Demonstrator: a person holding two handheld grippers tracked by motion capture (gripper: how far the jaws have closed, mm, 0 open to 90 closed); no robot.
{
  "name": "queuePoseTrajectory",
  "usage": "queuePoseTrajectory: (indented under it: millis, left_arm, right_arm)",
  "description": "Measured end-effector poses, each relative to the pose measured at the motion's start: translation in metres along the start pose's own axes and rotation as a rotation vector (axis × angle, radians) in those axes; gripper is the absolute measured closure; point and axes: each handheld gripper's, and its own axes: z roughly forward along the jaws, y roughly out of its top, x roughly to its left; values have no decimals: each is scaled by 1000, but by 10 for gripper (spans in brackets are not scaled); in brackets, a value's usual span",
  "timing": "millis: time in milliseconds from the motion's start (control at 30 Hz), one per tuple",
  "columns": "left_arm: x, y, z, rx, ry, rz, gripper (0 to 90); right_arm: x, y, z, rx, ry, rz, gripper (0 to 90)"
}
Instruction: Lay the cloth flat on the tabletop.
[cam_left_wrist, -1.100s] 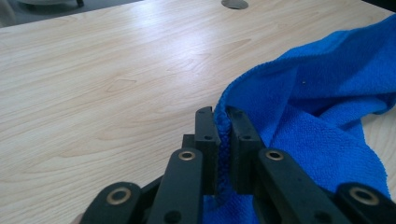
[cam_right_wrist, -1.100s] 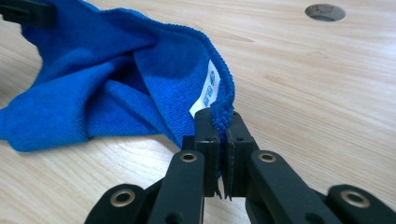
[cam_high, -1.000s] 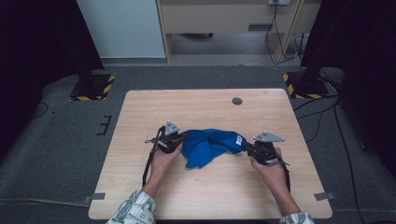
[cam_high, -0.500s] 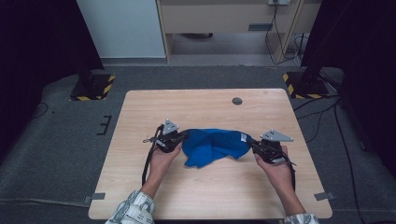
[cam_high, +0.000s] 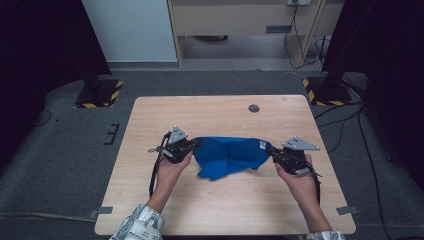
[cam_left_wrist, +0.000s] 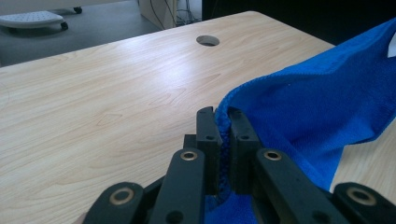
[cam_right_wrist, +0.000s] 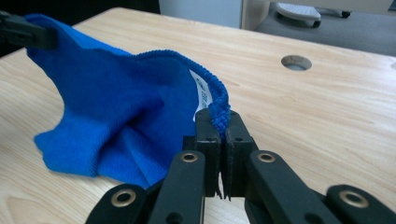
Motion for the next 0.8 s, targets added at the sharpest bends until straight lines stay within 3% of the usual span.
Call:
queuePoseTrajectory:
  millis: [200, 500, 800]
  left_arm:
    - [-2, 2, -1, -3, -6, 2, 842]
    - [-1, 6, -7, -18, -11, -12, 842]
    - [-7, 16, -10, -17, -17, 2, 843]
  right_arm:
    - [3, 6, -9, -6, 15, -4, 873]
    - [19, 22, -18, -29, 32, -63, 872]
    - [-8, 12, -7, -1, 16, -43, 872]
